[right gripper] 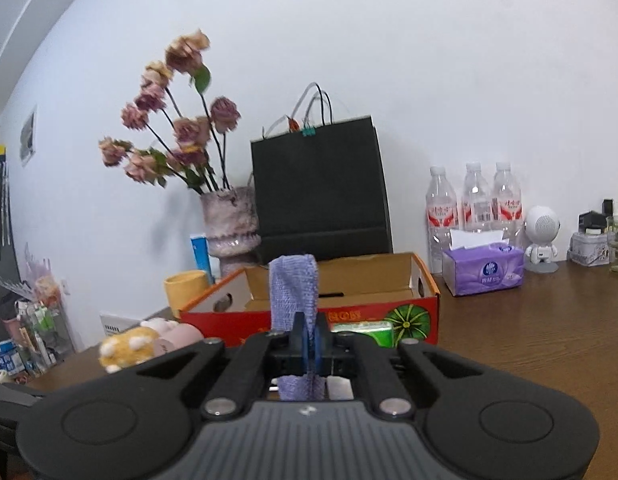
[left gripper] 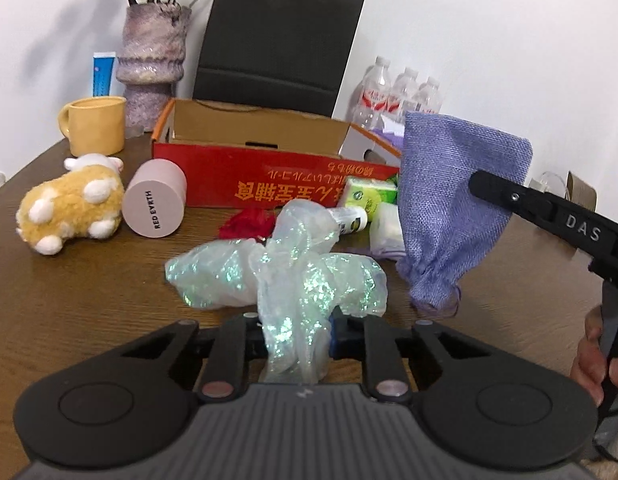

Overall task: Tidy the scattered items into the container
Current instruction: 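Lift the purple bag with the right gripper while the left gripper lifts the plastic bag toward the box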

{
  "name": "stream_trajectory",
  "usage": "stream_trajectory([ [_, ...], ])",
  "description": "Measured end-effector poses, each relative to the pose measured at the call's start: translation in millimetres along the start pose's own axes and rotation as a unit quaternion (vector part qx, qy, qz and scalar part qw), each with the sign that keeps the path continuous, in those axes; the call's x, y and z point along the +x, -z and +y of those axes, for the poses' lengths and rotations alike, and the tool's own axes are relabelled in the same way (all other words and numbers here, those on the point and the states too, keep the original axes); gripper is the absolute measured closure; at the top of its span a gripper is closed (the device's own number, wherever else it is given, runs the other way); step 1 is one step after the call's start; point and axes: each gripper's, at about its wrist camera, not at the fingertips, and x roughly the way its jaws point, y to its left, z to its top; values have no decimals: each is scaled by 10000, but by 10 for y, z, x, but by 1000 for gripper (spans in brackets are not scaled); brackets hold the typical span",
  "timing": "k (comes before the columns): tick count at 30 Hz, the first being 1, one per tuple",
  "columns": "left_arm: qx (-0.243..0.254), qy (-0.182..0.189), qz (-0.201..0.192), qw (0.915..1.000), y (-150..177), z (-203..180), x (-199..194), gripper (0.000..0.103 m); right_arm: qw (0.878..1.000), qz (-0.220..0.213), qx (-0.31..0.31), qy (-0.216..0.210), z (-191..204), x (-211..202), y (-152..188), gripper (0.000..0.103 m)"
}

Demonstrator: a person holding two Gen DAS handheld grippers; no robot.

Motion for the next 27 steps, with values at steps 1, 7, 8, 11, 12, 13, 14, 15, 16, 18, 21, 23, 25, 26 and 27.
stream_trajectory([
  [1,-33,66,-66,10000,-10,-6,-47,85,10000,-44,14,-17,24,-48,-17,101],
  [7,167,86,-301,9994,-70,-106,-286,86,9998,-72,144,-126,124,-217,-93,101],
  [8,168,89,-310,9993,-83,-103,-313,86,9998,-75,145,-134,139,-242,-107,101],
  [11,139,99,-344,9993,-137,-88,-396,86,9997,-99,173,-153,167,-320,-174,101],
  [12,128,116,-357,9992,-146,-81,-423,86,9996,-107,188,-157,172,-342,-200,101],
  [13,117,138,-370,9992,-158,-73,-451,86,9996,-116,203,-158,174,-363,-227,101],
  [14,110,160,-398,9990,-188,-71,-490,86,9996,-126,218,-158,176,-381,-252,101],
  [15,113,173,-429,9989,-204,-72,-526,86,9995,-134,234,-154,180,-397,-277,101],
  [16,108,180,-449,9988,-203,-72,-559,86,9995,-142,254,-149,182,-415,-299,101],
  [18,20,247,-489,9985,-249,-60,-630,86,9994,-146,298,-135,182,-436,-335,101],
  [21,-79,351,-456,9983,-330,-36,-698,86,9992,-95,381,-117,180,-439,-391,101],
  [23,-146,414,-417,9982,-384,-18,-732,86,9989,-29,458,-88,177,-434,-429,101],
  [25,-220,456,-369,9980,-433,6,-749,86,9985,42,541,-29,167,-428,-465,101],
  [26,-259,467,-354,9979,-455,20,-754,86,9984,65,562,6,163,-424,-478,101],
  [27,-270,453,-361,9980,-472,30,-763,86,9984,76,568,33,163,-422,-492,101],
])
